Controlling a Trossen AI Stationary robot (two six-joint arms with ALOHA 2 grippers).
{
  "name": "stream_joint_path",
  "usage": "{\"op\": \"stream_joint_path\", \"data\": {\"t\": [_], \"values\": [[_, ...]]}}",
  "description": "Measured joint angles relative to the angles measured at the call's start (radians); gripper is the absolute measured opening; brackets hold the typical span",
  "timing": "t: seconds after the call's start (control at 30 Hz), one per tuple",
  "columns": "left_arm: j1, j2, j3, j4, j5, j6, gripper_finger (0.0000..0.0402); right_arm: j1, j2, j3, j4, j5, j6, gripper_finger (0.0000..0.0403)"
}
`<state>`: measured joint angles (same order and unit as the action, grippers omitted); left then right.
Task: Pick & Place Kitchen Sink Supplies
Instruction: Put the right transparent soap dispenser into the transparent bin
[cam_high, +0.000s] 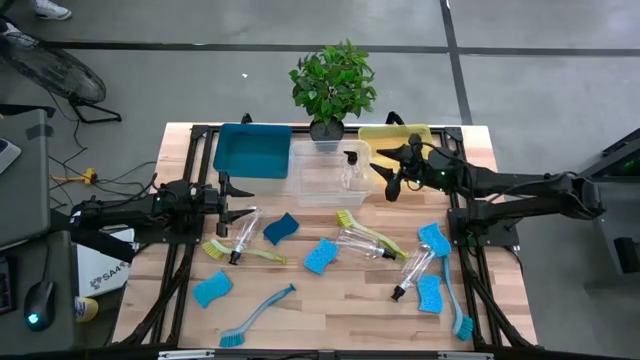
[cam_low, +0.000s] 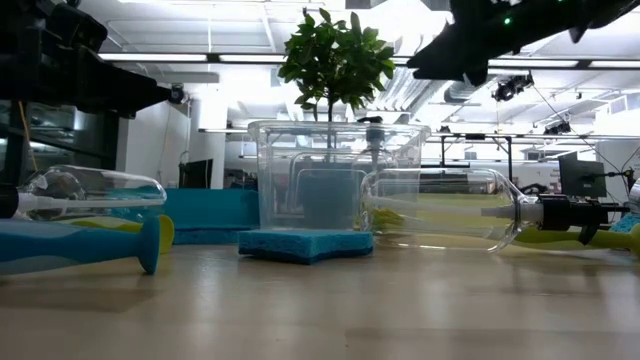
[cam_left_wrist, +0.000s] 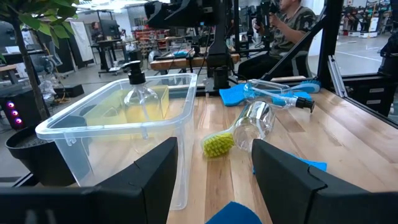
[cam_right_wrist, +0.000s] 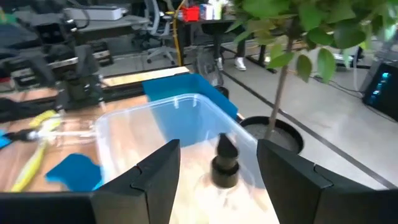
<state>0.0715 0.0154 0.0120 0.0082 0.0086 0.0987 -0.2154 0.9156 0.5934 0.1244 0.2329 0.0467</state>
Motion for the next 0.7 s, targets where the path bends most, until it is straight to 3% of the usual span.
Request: {"op": "stream_joint_path", "data": {"t": [0.37, 0.7], "values": [[0.0, 0.0, 0.0, 0.0, 0.0, 0.0, 0.0202, 0.156, -0.027, 0.107, -0.343, 0.1, 0.051, 0.0206], [0.0, 0.0, 0.0, 0.0, 0.0, 0.0, 0.0202, 0.261, 0.001, 0.239, -0.618, 0.105, 0.143, 0.0206]]}}
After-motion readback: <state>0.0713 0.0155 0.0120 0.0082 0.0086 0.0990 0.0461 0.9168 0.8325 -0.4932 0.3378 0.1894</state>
